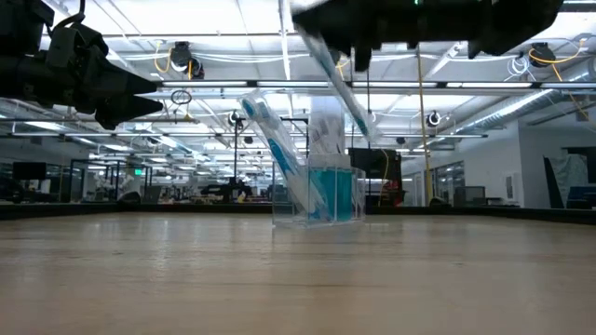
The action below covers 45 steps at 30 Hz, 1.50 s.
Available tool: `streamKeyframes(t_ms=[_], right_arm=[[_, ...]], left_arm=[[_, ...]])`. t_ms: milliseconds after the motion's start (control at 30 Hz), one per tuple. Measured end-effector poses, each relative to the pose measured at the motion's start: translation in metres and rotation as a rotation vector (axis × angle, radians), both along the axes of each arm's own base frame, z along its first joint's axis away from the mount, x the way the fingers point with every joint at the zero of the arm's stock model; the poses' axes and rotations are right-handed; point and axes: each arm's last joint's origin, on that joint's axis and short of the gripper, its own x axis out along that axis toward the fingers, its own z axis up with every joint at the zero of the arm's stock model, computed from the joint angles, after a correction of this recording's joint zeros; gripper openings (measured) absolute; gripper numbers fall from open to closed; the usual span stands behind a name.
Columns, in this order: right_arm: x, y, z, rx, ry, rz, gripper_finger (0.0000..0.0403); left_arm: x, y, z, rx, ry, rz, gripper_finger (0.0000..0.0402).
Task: Pick & Place toothbrushing station
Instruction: Put the blue toothbrush into the transparent organizer
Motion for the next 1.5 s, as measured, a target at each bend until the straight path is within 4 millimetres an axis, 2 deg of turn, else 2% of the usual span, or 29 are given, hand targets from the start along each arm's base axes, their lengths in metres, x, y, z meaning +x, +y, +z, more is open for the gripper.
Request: streamKeyframes(t_ms=[133, 300, 533, 833, 1033, 1500], right_arm=[[0.001, -0.006, 0.012, -0.053, -0.137, 0.009, 0.0061], [0.0, -0.018, 0.019, -0.082, -0.218, -0.042, 0.0061], [0.008, -0.035, 0.011, -0.038, -0.285, -0.09, 0.0061], [0.025, -0.044, -0.021, -0.032, -0.307, -0.117, 0.0061], [0.031, -0.05, -0.039, -0.031, -0.262, -0.135, 0.0061], [0.038, -0.048, -0.075, 0.041, -0.167, -0.114, 0.0061]], left_arm=[[0.0, 0.0, 0.0, 0.0, 0.0, 0.0, 0.0283], [0.0, 0.0, 0.0, 0.0, 0.0, 0.0, 0.0283], [0.0, 0.0, 0.0, 0.0, 0.0, 0.0, 0.0283], [0.0, 0.0, 0.0, 0.0, 0.0, 0.001, 0.0283], [0.0, 0.0, 0.0, 0.0, 0.0, 0.0, 0.0283], [0.0, 0.0, 0.0, 0.0, 0.0, 0.0, 0.0283]])
